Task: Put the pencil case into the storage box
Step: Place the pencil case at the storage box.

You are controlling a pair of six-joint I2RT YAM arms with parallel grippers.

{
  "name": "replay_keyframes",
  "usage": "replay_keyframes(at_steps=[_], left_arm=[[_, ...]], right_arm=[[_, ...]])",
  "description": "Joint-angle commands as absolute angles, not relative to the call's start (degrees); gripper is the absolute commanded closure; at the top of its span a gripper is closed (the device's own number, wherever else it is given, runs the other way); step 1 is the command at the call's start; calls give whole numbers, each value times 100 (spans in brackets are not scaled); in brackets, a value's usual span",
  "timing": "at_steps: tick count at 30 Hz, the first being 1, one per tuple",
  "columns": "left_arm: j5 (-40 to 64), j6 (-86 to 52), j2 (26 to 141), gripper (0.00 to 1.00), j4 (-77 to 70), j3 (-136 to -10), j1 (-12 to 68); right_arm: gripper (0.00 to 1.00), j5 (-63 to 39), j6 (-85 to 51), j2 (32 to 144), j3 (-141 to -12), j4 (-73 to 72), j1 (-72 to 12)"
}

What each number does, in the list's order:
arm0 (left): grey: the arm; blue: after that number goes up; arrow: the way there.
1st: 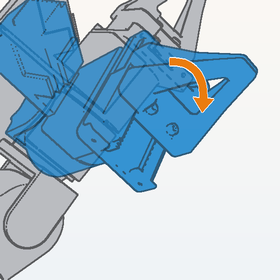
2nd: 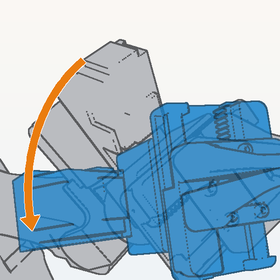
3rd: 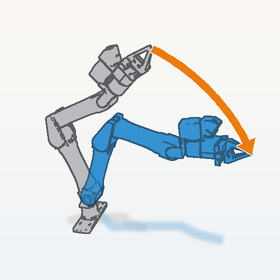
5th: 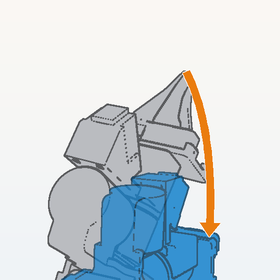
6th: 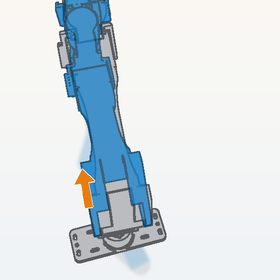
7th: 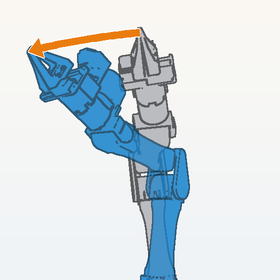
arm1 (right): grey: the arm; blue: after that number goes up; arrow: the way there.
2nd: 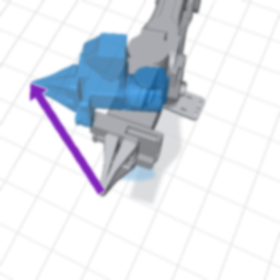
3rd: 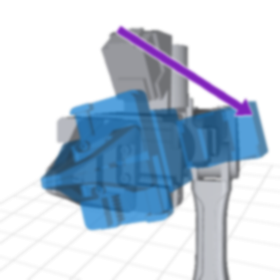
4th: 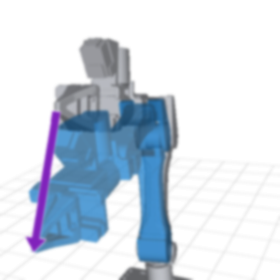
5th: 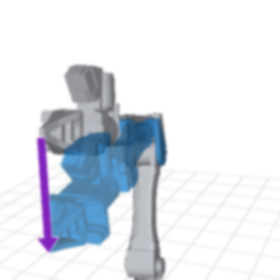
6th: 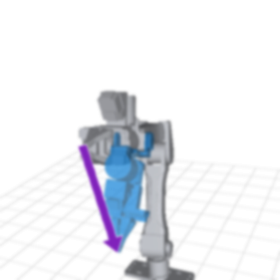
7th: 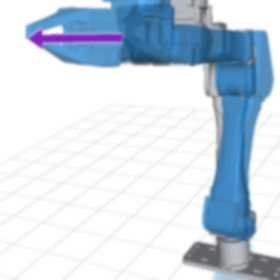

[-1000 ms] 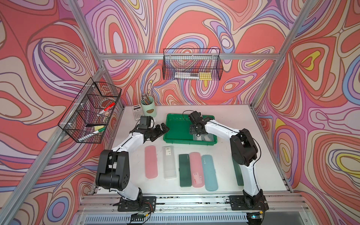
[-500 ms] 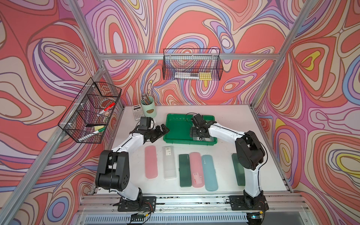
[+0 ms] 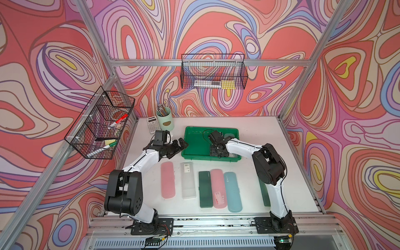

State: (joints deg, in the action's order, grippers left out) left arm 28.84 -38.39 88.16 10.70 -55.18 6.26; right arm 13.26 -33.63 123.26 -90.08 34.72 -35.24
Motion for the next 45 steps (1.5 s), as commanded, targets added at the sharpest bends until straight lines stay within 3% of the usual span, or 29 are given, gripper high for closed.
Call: replay_keyframes(at_steps=[1,6,8,15,22,27,30,34,45], left_arm=[[2935,-3812,8614,1,1055,-5416,642],[2856,-3883,8585,1,993,-5345,694],[2827,-3885,8581,1,963,-5352,721],[2667,-3737,8750,1,1041,-5737,729],[2715,-3733,9015,1,1034,-6141,729],[2602,-3782,9215,1,797,-6091,729],[2700,-3894,9422,2,702,-6053,743],[2692,-3948,9500,2,523,-5873,875],[2587,-3997,9606,2,287,-5670,1074]], right_arm=[[30,1500,-3307,12056,-9025,3505,-3582],[29,1395,-3278,11746,-8953,3671,-3586],[21,1384,-3278,11624,-8889,3700,-3582],[10,1633,-3145,11363,-9102,3818,-3579],[11,1604,-2970,11904,-9887,3980,-3546],[18,1424,-2941,12277,-10026,3726,-3498],[19,1756,-2963,12544,-10187,3993,-3560],[10,2442,-2969,12652,-10107,4331,-3817],[6,2796,-3011,12400,-9365,4271,-3774]])
